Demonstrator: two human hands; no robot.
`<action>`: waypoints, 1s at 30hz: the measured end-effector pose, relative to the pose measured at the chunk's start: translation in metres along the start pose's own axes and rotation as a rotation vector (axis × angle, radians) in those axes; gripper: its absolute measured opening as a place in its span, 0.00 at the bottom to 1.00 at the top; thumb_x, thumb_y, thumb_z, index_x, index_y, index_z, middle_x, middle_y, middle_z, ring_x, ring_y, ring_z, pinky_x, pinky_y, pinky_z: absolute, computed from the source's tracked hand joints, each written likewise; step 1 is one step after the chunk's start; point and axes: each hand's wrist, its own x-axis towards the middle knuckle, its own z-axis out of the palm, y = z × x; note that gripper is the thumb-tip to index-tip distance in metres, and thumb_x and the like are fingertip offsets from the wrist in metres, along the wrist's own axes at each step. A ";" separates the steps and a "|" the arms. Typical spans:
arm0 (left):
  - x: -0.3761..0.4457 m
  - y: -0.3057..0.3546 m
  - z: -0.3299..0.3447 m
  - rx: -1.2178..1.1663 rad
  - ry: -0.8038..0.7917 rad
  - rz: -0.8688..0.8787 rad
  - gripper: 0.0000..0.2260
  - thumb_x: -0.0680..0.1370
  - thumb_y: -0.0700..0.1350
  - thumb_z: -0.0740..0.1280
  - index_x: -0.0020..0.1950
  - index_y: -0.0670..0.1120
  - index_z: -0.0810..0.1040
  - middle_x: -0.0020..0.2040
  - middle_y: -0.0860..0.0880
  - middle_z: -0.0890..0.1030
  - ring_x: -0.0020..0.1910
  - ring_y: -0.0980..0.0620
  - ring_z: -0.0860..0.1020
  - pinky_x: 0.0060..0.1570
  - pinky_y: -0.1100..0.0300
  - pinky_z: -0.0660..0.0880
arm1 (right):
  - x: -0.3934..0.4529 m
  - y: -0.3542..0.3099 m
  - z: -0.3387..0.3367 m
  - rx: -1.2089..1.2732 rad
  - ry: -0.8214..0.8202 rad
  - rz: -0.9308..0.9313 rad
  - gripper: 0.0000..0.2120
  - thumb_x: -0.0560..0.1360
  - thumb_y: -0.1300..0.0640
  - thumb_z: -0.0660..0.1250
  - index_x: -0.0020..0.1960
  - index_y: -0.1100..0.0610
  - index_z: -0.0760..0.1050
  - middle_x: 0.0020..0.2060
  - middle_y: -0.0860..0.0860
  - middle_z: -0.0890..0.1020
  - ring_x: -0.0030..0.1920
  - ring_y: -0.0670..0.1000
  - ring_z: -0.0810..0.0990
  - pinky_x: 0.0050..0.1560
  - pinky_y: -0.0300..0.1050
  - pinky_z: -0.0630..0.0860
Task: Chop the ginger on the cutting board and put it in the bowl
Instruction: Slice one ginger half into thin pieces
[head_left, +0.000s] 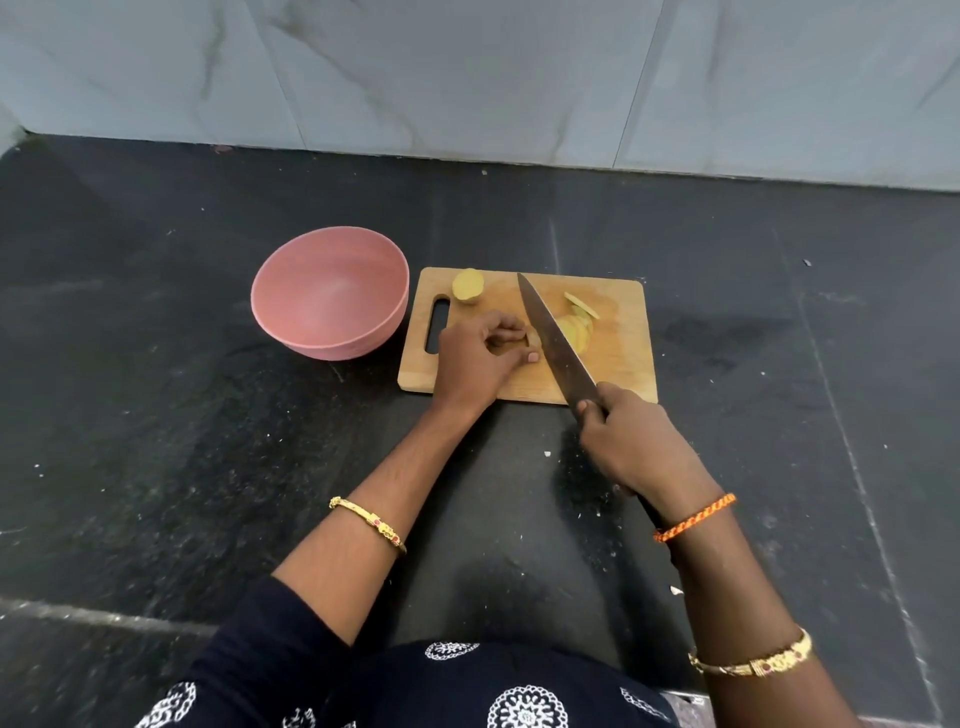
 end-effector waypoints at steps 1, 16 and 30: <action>0.000 0.000 0.000 0.002 -0.005 0.000 0.16 0.66 0.40 0.77 0.52 0.43 0.81 0.47 0.48 0.84 0.44 0.63 0.78 0.44 0.81 0.69 | 0.001 0.000 0.000 0.000 0.000 -0.002 0.11 0.80 0.53 0.54 0.54 0.57 0.71 0.45 0.58 0.78 0.46 0.60 0.79 0.50 0.56 0.78; 0.004 0.000 -0.001 0.020 -0.024 0.011 0.14 0.66 0.40 0.77 0.50 0.45 0.82 0.46 0.51 0.83 0.46 0.59 0.80 0.45 0.79 0.71 | 0.014 -0.007 0.003 -0.048 0.041 -0.043 0.10 0.81 0.53 0.53 0.55 0.56 0.71 0.45 0.57 0.78 0.45 0.57 0.77 0.45 0.49 0.75; 0.005 0.003 -0.001 0.009 -0.024 -0.002 0.14 0.69 0.36 0.74 0.53 0.42 0.82 0.46 0.49 0.84 0.42 0.65 0.79 0.47 0.77 0.73 | 0.009 -0.003 0.016 -0.037 -0.004 -0.016 0.08 0.81 0.54 0.53 0.52 0.58 0.67 0.44 0.59 0.76 0.44 0.59 0.76 0.47 0.53 0.76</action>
